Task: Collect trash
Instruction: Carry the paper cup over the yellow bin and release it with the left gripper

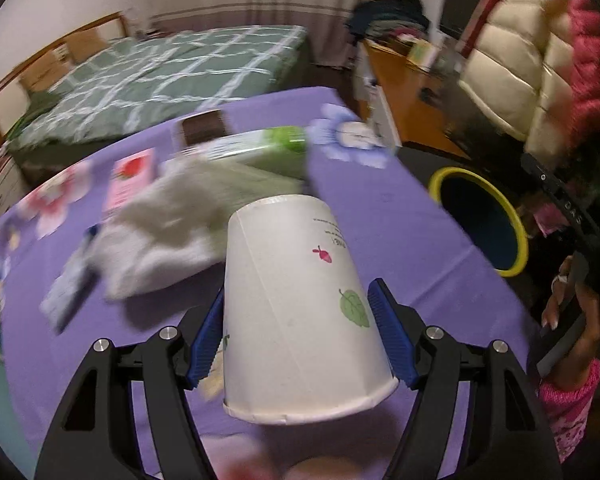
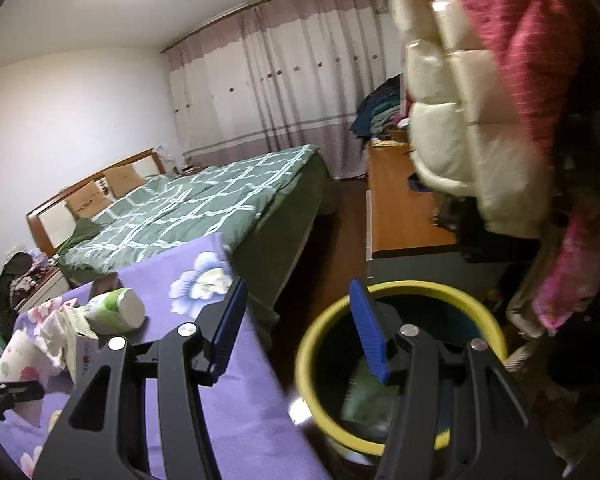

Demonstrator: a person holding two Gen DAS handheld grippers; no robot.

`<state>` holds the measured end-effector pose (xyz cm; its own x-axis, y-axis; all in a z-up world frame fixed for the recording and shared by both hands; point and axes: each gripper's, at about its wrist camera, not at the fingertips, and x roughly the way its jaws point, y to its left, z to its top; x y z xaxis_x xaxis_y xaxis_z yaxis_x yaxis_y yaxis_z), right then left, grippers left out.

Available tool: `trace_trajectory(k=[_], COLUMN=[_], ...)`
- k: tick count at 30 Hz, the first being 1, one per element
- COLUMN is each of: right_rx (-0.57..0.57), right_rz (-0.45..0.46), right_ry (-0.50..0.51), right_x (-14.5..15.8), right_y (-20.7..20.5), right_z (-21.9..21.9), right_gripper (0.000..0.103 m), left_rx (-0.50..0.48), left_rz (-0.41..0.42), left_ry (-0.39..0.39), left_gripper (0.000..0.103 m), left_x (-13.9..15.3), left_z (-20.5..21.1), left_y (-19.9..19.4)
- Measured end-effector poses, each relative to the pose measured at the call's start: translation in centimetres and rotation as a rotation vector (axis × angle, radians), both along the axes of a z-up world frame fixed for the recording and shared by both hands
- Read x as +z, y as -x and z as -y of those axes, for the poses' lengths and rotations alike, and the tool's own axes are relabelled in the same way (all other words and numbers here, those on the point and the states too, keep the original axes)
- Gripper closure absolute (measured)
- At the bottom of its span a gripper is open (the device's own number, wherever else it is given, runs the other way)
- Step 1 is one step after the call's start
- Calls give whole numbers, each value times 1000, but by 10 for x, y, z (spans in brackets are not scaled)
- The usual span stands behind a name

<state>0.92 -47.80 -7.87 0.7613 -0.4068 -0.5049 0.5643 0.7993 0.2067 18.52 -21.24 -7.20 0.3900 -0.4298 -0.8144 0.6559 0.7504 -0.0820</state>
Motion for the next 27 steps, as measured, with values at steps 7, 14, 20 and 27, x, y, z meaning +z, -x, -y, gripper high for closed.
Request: trace_trajectory(k=[7,14,20,27], right_rx=[-101,-181,-211,-230], right_rz=[-8,-9,-10,-10], right_ry=[68,120,111,99], right_x=[16,25,20,21], right_y=[70,122,140,145], right_z=[18,34,46,54], right_gripper=[51,47,47,46], left_rx=[-168,-297,-367,-349], left_rz=[-12,-2,-16,26], left_ry=[6,-16,-43,-37], left_gripper=[34,34,33,9], left_x=[2,-3,-20,-31], left_z=[106,201,275,318], left_y=[25,53,66,64])
